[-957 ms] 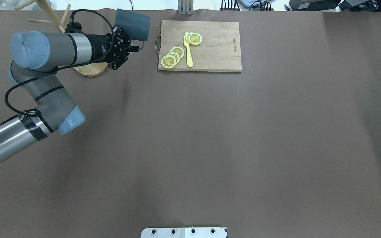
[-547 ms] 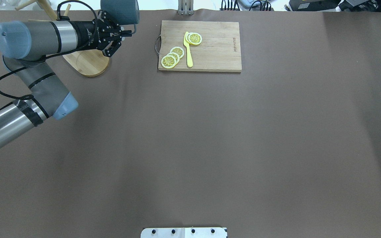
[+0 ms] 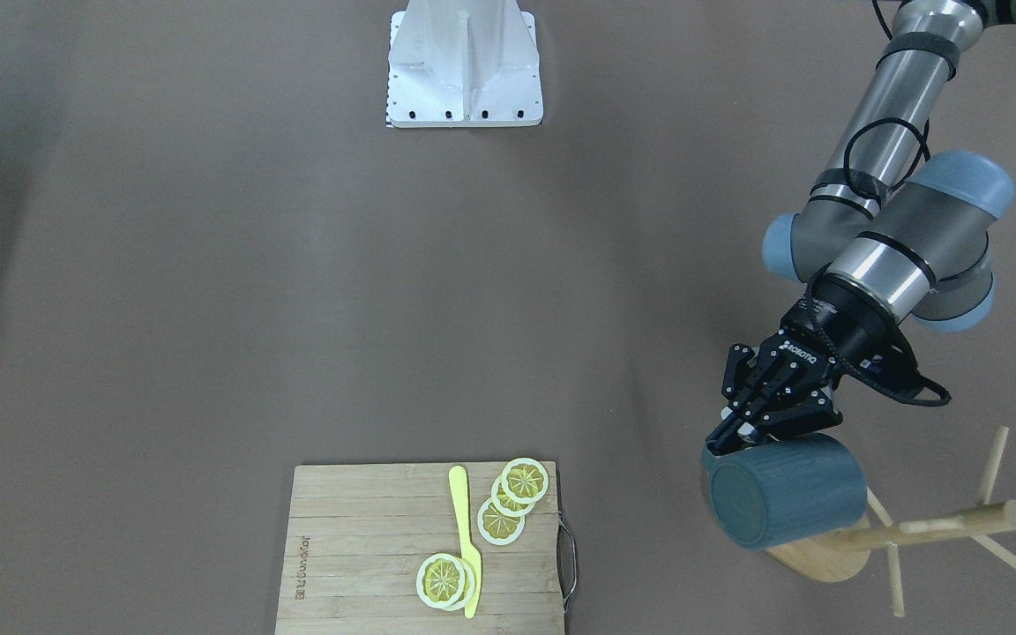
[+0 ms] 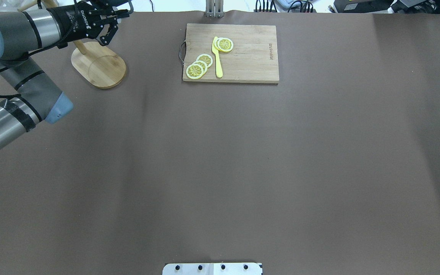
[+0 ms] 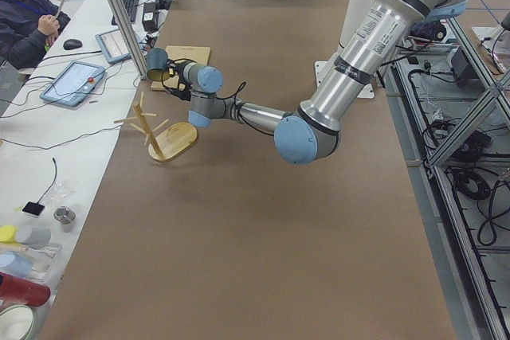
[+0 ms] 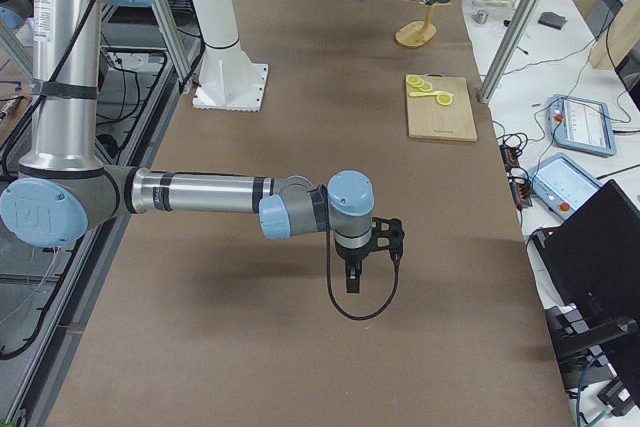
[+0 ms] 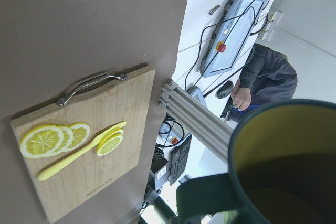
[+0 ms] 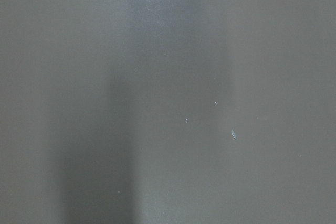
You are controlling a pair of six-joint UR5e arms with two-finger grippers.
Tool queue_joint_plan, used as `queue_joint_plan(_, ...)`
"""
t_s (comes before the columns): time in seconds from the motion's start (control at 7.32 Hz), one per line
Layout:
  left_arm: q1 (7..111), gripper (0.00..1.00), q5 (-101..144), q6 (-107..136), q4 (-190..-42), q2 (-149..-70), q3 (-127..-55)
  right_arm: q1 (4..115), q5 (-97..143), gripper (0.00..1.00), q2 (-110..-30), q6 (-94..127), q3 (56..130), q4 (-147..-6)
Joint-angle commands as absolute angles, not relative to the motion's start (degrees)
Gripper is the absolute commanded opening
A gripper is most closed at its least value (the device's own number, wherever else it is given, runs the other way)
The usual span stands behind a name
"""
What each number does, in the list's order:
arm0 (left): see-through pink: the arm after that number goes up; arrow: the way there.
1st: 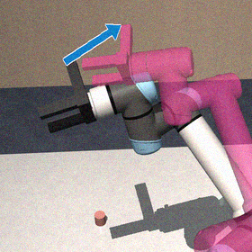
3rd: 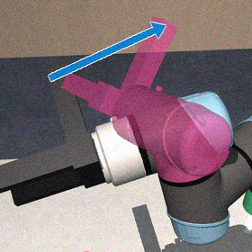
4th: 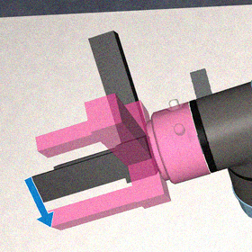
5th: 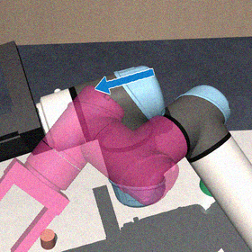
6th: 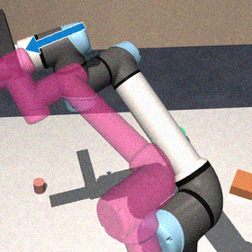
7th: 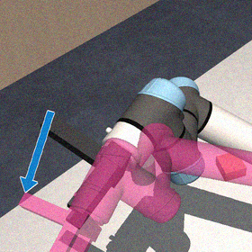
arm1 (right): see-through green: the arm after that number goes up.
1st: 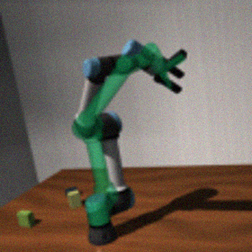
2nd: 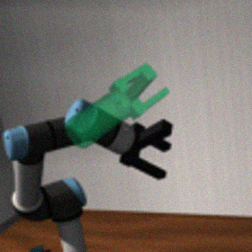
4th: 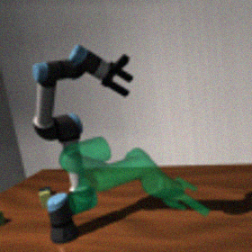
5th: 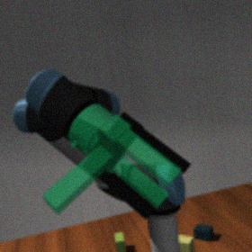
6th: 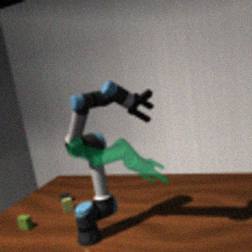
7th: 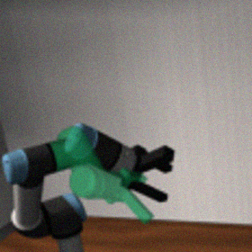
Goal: Hang cup on storage rack
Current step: 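Hook the mug handle over a rack peg with the left gripper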
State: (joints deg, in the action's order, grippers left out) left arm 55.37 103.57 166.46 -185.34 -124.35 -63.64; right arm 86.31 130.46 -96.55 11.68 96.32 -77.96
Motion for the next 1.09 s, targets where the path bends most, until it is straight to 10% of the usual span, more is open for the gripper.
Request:
queue_joint_plan(0.0,55.55,0.0,100.38,170.07,-188.96,-124.45,-59.78,86.31,130.43,1.0,-96.24,11.69,96.42,-77.96)
queue_joint_plan(0.96,55.81,0.0,96.94,173.94,-190.81,-124.54,-56.95,86.31,130.25,1.0,-95.98,11.69,96.5,-77.96)
